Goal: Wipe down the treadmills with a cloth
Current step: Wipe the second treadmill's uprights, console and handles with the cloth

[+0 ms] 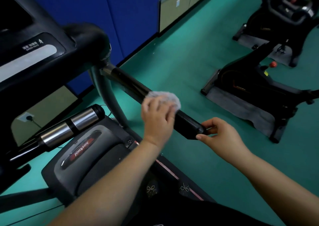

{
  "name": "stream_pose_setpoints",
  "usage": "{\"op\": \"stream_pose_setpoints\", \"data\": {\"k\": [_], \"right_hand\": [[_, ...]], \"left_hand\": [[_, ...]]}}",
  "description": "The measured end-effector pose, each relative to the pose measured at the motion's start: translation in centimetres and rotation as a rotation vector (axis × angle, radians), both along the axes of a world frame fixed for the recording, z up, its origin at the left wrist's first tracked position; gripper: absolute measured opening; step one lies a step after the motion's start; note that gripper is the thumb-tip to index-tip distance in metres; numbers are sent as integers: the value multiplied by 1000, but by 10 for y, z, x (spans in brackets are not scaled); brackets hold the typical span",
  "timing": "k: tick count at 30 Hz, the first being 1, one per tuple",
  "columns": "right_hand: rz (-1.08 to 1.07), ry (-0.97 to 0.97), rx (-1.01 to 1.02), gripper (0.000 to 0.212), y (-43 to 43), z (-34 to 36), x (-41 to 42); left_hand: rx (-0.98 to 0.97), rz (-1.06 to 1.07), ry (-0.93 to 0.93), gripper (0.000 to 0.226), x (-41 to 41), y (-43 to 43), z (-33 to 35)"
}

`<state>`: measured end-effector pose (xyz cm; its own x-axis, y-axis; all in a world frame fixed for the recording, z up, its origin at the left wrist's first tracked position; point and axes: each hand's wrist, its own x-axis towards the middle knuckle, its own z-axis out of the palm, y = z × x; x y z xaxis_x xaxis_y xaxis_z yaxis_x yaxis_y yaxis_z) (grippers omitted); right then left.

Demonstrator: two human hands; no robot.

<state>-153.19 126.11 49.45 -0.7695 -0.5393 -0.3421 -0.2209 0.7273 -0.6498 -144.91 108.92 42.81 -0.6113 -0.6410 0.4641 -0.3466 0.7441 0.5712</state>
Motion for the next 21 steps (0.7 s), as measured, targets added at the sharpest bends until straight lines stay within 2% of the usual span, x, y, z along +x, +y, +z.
{"op": "stream_pose_setpoints", "data": {"k": [2,5,10,13,17,19,21], "right_hand": [[10,11,8,24,-2,0,1],[31,22,8,25,-2,-1,1],[34,-8,7,24,0,1,1],[27,-8,0,24,0,0,1],[22,-28,-4,23,1,0,1],[17,-33,-9,23,1,0,0],[16,-37,-11,23,1,1,0]], "left_hand": [[-32,-72,-12,26,5,18,-2],[-76,-119,-43,31,6,0,-5],[30,112,-44,39,0,-84,-5],[221,290,-41,36,-7,-130,1],[634,517,325,30,-27,-142,13],[729,568,385,34,-33,-130,18],[752,576,368,39,-32,-115,18]]}}
